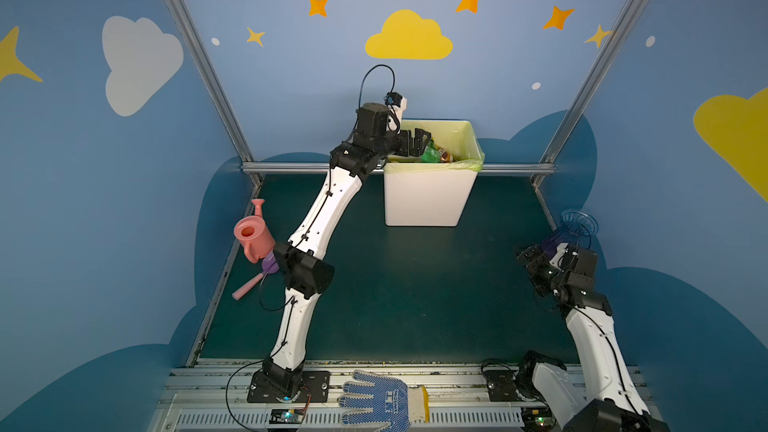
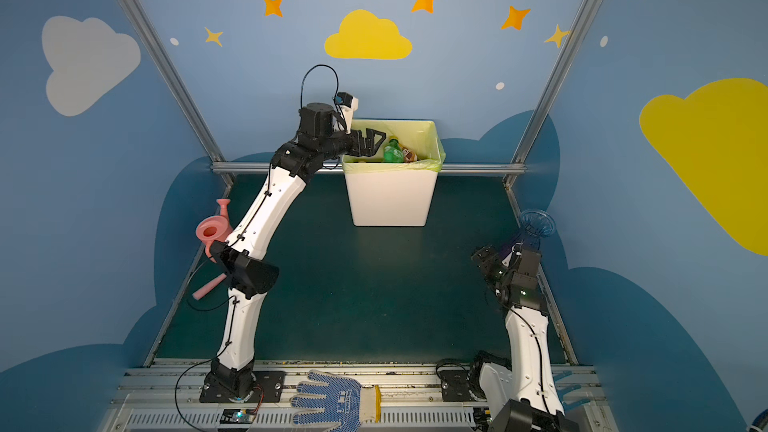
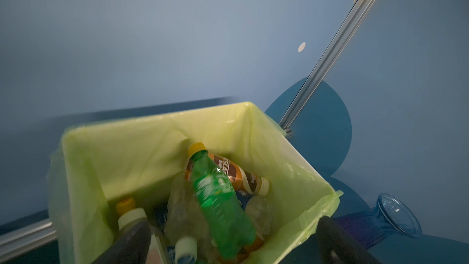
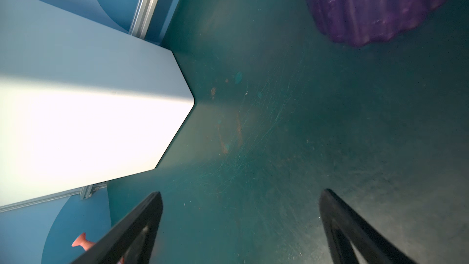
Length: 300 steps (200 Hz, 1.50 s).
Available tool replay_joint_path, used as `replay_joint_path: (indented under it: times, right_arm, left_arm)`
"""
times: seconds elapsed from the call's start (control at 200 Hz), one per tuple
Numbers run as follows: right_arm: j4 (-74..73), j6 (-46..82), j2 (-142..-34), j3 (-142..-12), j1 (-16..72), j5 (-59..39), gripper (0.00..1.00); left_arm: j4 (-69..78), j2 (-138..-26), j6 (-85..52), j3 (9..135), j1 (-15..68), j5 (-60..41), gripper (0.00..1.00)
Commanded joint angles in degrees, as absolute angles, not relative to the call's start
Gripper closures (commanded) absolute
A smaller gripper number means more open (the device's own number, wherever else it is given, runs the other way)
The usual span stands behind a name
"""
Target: Throw the plastic bottles in the bin
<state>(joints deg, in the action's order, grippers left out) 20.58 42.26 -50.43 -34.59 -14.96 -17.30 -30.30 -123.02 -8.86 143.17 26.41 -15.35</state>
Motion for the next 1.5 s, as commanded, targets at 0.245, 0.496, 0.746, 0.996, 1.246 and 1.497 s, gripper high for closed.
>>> replay_joint_path:
  times: [0.245,0.496,0.746,0.996,1.246,1.497]
  right_arm:
    - [19.15,42.8,-50.78,-31.31,-15.91,-19.93,0.05]
    - [18.39,41.29,-50.44,-30.69,-15.9,-19.74,0.05]
    - [15.42,37.9,-50.31,-29.3,-15.91,-17.9,0.05]
    - [9.17,29.99,-52.07,-28.72,-15.79,-14.92,0.04]
    - [-12.15,13.01,-52.35,-21.65,-11.51,-4.71,0.02]
    - [-30.57,1.37,-63.94,-19.14,-1.94,-0.7,0.02]
  left_arm:
    - [-11.01,-97.94,-5.24,120.08,27.37,-13.28,0.0]
    - [-3.51,-86.19,-2.97,93.8,27.09,-6.3,0.0]
    - [-3.35,-75.6,-5.16,68.87,25.67,8.82,0.0]
    - [-1.39,-65.25,-13.24,43.97,21.8,21.52,0.0]
    - [-0.26,-63.44,-20.94,32.77,18.67,36.17,0.0]
    - [4.96,-62.72,-22.72,29.48,16.8,39.28,0.0]
